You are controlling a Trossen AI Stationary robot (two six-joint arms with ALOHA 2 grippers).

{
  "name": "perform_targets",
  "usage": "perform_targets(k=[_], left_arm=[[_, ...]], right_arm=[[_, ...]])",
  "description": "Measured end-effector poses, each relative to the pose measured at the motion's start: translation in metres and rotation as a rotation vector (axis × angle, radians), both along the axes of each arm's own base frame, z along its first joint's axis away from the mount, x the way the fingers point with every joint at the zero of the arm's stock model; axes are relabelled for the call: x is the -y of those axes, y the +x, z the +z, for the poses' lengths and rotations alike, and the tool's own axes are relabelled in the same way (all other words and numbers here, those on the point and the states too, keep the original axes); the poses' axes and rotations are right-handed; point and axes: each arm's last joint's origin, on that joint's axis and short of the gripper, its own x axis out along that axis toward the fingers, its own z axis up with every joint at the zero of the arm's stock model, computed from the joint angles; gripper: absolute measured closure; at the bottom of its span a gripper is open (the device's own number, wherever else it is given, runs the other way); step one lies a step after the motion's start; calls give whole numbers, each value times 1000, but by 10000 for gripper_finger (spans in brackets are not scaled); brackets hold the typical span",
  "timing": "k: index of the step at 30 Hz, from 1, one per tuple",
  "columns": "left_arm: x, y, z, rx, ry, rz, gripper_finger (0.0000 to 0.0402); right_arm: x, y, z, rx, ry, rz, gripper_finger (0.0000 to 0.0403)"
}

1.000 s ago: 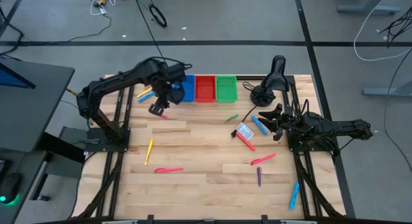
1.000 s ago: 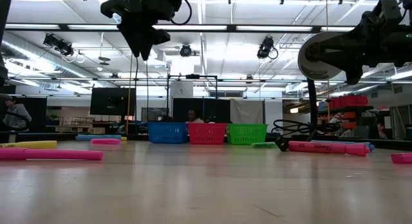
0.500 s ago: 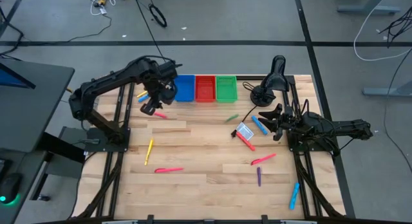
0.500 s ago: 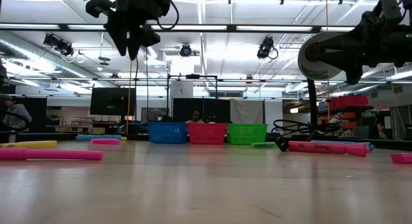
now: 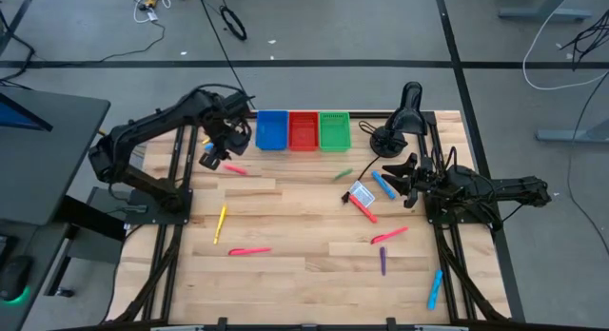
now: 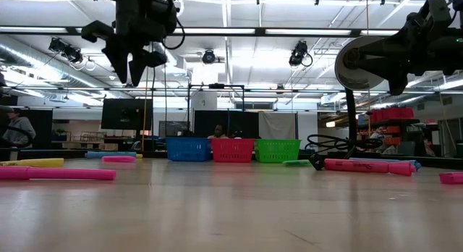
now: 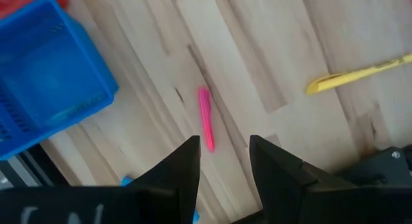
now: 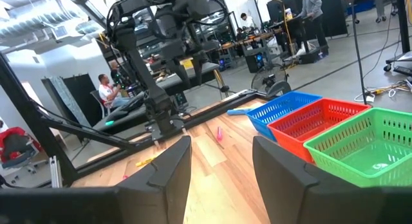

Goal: Pick & Place Markers
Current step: Put the pink pen into the blue bin

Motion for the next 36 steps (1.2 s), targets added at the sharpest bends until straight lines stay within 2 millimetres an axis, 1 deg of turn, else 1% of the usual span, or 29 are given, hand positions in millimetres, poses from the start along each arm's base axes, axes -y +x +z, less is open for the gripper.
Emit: perform_targets(k=[4,7,11,19,25,31,36], left_arm=[[-9,-5,-10,-11,10,38,237],[-16,-9,-13,-7,22,58,224],[-20,-11,-14,-3,28,73,213],[-20,-12,-14,-9,22,77,211],[-23,-14,-16,1,1,136,211],[-21,-17,-41,-18,-37,191,211],[-20,-16,-62,-7,-31,215,211]], right_arm=[[0,0,0,0,0,0,237],[0,0,0,0,0,0,237],[0,0,0,0,0,0,237],[0,0,0,0,0,0,237],[0,0,0,0,0,0,237],[0,0,0,1,0,0,237],[0,0,0,0,0,0,237]])
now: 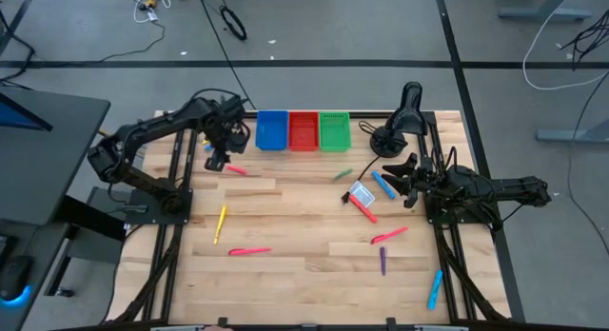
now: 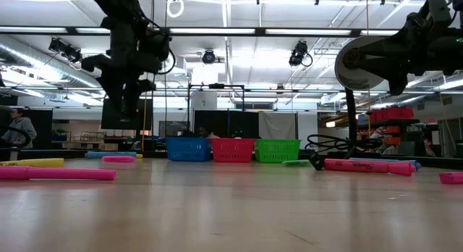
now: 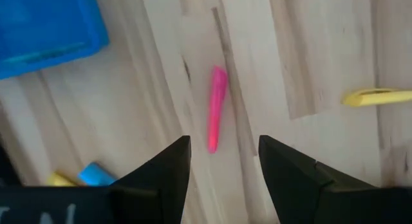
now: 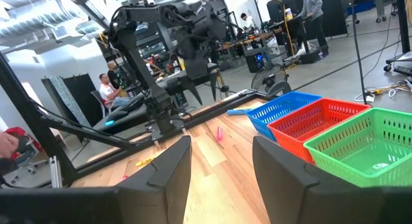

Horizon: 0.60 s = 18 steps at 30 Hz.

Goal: Pick & Place Markers
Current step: Put the pink pen into the blue bin

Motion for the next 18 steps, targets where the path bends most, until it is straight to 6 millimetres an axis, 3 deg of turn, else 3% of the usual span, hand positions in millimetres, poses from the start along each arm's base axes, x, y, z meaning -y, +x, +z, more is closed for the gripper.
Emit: perform_targets(k=[18], left_arm=[[3,-7,-43,9,-35,-8,211]], right_arm=[[0,0,0,0,0,0,237]])
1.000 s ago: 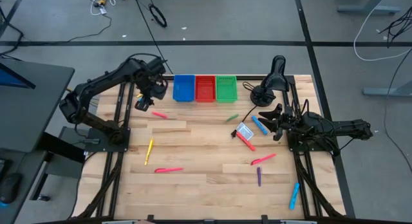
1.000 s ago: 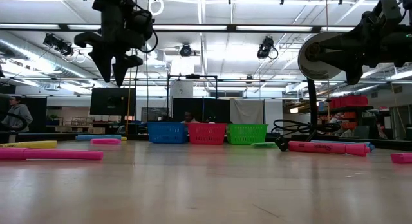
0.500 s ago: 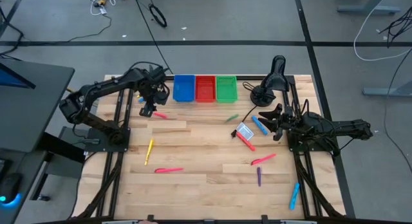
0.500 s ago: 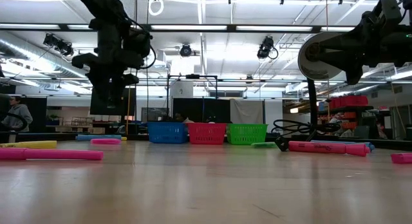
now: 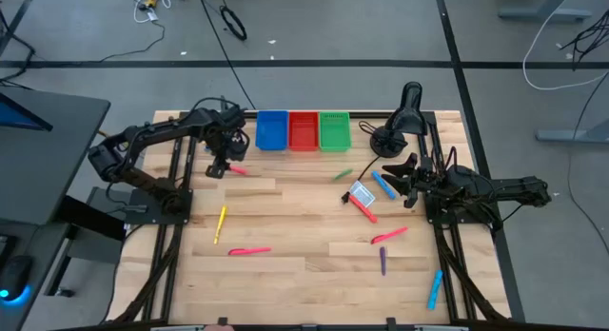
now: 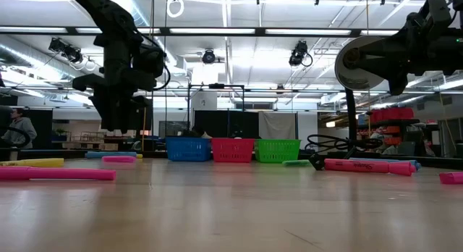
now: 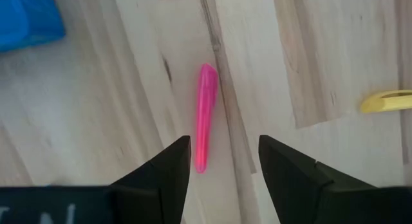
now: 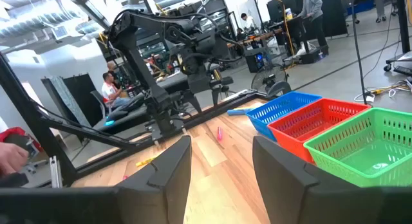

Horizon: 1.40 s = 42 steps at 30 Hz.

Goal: Pick & Place Markers
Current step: Put the pink pen into the blue bin

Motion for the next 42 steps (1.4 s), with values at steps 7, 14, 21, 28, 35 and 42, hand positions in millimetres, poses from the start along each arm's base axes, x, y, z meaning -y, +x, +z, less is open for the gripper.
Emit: perform_targets(k=[7,14,21,28,35,42], left_arm=[[-6,6,-18,-42,-35,2,211],[-11,10,-32,-71,-61,8,211],[-11,8,-52,-51,-35,14,211],[-9,5,-60,-47,3,1,211],[-9,5,-60,-46,9,-41,211],[-9,5,-60,-44,14,-44,225]], right_arm=[[0,0,0,1,0,0,237],[0,0,0,0,0,0,237],[0,0,0,1,0,0,237],[0,0,0,0,0,0,237],[0,0,0,0,0,0,237],[0,0,0,0,0,0,237]])
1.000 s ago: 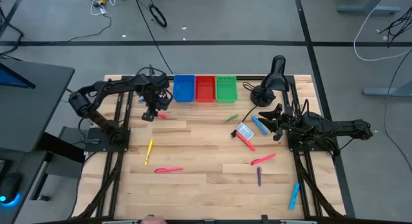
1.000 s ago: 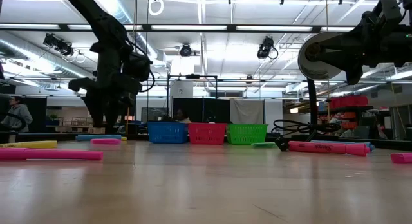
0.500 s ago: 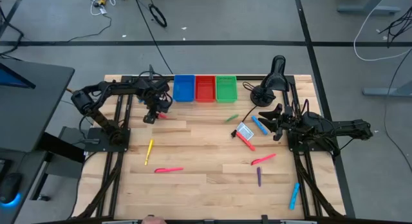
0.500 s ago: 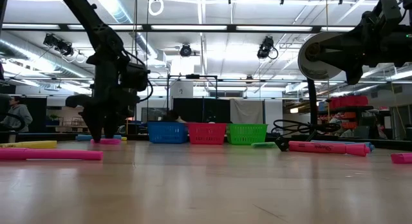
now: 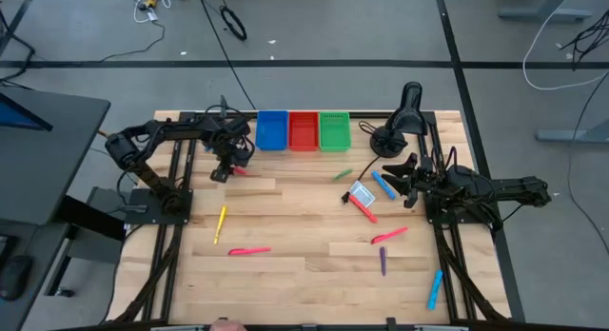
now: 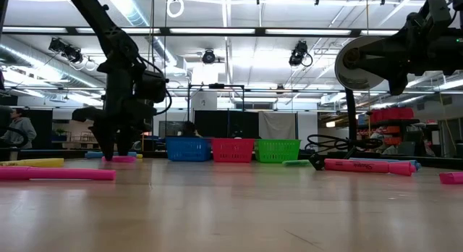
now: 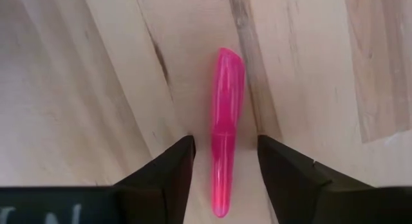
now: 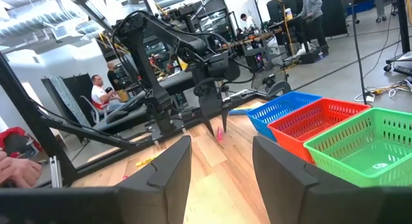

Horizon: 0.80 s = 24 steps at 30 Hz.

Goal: Pick & Place Markers
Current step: Put the pink pen into the blue bin

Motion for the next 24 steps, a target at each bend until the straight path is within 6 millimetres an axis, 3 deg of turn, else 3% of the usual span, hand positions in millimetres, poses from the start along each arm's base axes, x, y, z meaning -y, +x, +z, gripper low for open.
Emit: perform_targets(k=[12,19,24], left_arm=[[0,2,0,25,-17,48,363],[1,3,0,27,-26,57,364],[2,3,5,21,-9,156,364]], right_arm=[[0,0,0,0,0,0,237],[0,0,0,0,0,0,237],[0,0,0,0,0,0,237]])
